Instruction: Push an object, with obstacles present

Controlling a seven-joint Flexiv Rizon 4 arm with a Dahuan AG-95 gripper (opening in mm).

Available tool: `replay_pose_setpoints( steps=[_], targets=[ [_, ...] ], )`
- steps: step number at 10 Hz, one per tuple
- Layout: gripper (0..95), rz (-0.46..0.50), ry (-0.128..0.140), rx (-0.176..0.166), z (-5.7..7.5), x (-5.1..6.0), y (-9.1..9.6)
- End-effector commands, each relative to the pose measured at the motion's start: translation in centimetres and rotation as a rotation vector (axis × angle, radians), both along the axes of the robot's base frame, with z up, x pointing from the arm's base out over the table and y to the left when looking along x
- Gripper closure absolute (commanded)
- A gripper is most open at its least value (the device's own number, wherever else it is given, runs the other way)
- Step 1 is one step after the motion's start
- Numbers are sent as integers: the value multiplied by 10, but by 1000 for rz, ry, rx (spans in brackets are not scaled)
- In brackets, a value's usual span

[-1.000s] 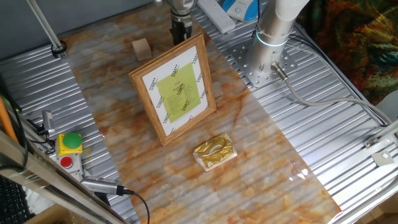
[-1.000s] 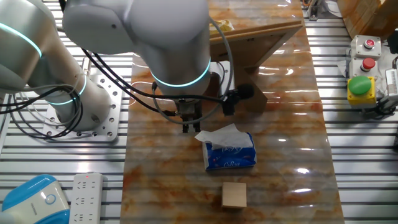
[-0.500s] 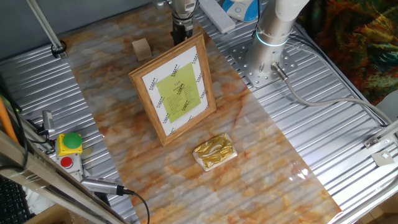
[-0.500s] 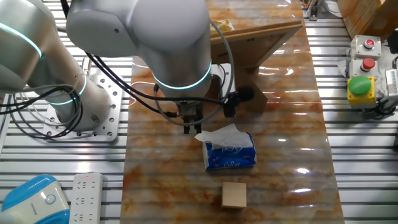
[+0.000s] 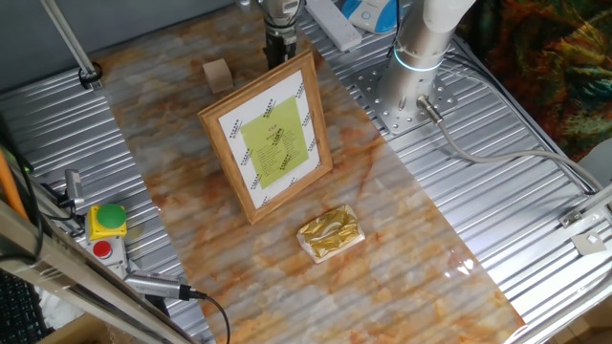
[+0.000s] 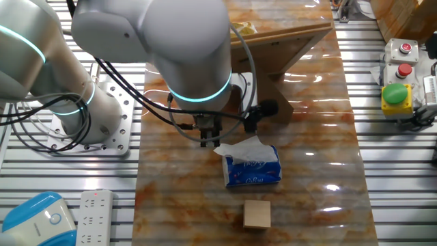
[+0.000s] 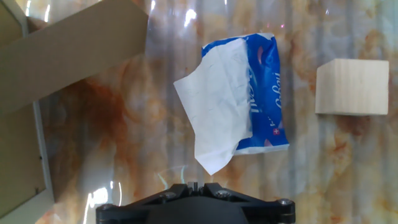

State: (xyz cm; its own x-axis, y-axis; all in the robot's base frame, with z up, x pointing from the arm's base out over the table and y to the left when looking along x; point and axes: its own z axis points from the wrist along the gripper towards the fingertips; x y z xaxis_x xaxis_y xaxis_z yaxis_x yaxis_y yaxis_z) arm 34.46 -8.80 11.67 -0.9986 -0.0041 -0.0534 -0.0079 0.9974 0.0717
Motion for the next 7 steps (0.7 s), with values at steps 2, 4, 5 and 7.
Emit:
replay_pose_setpoints(
  steps=[2, 4, 5, 7],
  targets=[
    [950, -46, 54, -1, -1, 1, 0],
    [950, -61, 65, 10, -1, 1, 0],
    [950, -70, 74, 24, -1, 1, 0],
    [950, -107, 92, 44, -1, 1, 0]
  ],
)
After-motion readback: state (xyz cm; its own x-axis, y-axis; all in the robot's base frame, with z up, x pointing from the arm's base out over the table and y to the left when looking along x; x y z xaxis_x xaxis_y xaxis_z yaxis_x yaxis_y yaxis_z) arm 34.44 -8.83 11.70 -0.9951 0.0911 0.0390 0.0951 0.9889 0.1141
